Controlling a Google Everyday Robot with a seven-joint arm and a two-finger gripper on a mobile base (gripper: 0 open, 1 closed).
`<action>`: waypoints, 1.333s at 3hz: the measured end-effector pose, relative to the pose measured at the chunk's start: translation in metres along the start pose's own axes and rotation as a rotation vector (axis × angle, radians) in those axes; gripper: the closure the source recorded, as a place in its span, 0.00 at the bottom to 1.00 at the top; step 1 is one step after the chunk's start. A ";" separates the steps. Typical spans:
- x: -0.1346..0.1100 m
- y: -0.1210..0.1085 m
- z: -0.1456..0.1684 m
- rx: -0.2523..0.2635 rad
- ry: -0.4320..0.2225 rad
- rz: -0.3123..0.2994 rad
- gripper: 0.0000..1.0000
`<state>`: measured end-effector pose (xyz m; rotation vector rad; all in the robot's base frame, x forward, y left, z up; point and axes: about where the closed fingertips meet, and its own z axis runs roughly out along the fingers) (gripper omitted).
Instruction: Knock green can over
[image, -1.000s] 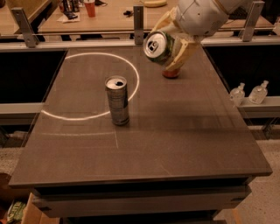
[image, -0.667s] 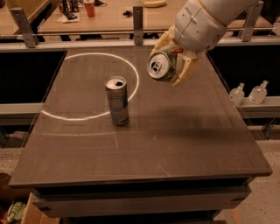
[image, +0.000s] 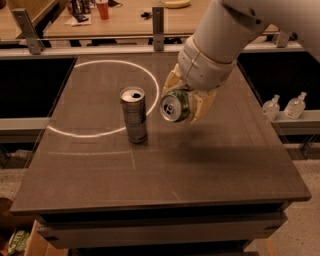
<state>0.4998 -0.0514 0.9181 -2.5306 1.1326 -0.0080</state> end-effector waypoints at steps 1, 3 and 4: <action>-0.008 -0.008 0.024 -0.001 0.055 -0.034 1.00; -0.021 -0.013 0.063 -0.072 0.094 -0.131 1.00; -0.021 -0.007 0.079 -0.156 0.149 -0.140 1.00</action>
Offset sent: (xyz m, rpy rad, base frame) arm 0.0136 0.0563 -0.0551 -0.1232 -0.0606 0.0953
